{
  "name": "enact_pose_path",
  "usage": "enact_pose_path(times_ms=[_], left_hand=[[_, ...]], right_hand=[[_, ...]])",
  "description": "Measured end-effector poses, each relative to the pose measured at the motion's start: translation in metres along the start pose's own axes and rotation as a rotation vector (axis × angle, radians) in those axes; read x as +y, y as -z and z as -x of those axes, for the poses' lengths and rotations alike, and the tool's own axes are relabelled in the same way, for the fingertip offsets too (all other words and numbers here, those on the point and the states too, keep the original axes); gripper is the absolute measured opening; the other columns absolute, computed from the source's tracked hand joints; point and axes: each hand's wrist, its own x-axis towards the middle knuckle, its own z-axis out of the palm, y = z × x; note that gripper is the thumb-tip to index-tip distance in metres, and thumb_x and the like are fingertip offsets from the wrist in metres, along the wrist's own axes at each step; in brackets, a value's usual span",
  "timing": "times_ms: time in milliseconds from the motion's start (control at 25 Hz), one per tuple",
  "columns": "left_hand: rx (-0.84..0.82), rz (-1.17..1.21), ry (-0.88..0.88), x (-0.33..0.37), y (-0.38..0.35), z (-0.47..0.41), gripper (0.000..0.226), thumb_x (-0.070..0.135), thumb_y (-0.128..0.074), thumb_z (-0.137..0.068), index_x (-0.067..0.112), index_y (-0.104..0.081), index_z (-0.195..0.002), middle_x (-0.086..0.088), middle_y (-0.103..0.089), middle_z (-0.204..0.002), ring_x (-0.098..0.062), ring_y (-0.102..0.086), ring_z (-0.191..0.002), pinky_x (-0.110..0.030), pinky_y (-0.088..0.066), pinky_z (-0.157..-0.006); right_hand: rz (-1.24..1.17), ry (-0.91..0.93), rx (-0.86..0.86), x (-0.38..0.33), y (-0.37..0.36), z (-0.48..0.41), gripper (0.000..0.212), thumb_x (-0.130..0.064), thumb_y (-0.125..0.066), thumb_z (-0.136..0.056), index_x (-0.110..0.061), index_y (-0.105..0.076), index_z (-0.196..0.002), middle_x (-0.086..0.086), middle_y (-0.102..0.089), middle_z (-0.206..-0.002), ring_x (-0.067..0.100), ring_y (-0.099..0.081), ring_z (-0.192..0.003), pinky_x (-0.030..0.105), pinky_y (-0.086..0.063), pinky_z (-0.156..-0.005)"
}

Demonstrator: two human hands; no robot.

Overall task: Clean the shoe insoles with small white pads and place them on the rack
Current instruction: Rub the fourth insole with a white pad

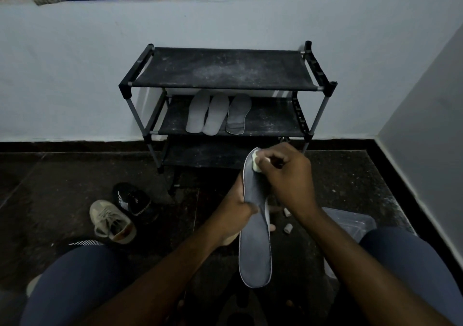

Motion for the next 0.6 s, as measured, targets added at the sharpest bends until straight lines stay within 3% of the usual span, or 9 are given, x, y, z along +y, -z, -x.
enact_pose_path(times_ms=[160,280,360,520,600], left_hand=[[0.045,0.039,-0.025,-0.001,0.002,-0.002,0.074,-0.009,-0.052,-0.093,0.040,-0.043,-0.147,-0.007,-0.059,-0.142,-0.033,-0.057,-0.131,-0.067,-0.044,-0.104],[0.100,-0.023,0.001,-0.005,0.003,-0.002,0.070,0.001,-0.054,-0.093,0.038,-0.039,-0.151,0.001,-0.057,-0.145,-0.021,-0.053,-0.135,-0.058,-0.041,-0.112],[0.110,-0.071,-0.003,-0.006,0.002,-0.001,0.072,-0.004,-0.051,-0.094,0.034,-0.036,-0.154,0.005,-0.054,-0.147,-0.014,-0.051,-0.137,-0.050,-0.039,-0.117],[0.084,-0.034,-0.040,-0.002,0.004,-0.002,0.072,-0.012,-0.047,-0.095,0.034,-0.040,-0.150,-0.004,-0.058,-0.143,-0.025,-0.056,-0.133,-0.060,-0.043,-0.110],[0.091,-0.028,-0.033,-0.003,0.005,-0.003,0.072,-0.008,-0.048,-0.095,0.036,-0.040,-0.150,-0.004,-0.058,-0.143,-0.027,-0.056,-0.133,-0.062,-0.043,-0.109]], right_hand=[[0.017,0.079,-0.137,-0.003,-0.011,0.010,0.012,-0.003,-0.074,-0.088,-0.012,-0.079,-0.093,-0.005,-0.071,-0.095,0.004,-0.067,-0.091,0.017,-0.052,-0.082],[0.028,-0.048,0.019,0.008,-0.003,-0.003,0.010,-0.008,-0.074,-0.090,-0.017,-0.078,-0.091,-0.006,-0.070,-0.093,0.003,-0.067,-0.087,0.026,-0.056,-0.080],[0.023,-0.093,0.079,0.011,-0.001,-0.005,0.011,-0.008,-0.075,-0.089,-0.018,-0.078,-0.090,-0.008,-0.070,-0.093,0.003,-0.067,-0.086,0.030,-0.057,-0.080],[0.017,0.051,-0.113,-0.001,-0.016,0.009,0.012,-0.004,-0.075,-0.087,-0.014,-0.079,-0.091,-0.005,-0.071,-0.093,0.004,-0.067,-0.090,0.024,-0.055,-0.082],[0.025,0.069,-0.116,-0.001,-0.016,0.009,0.013,-0.004,-0.074,-0.087,-0.014,-0.079,-0.092,-0.005,-0.072,-0.093,0.004,-0.067,-0.090,0.024,-0.055,-0.083]])
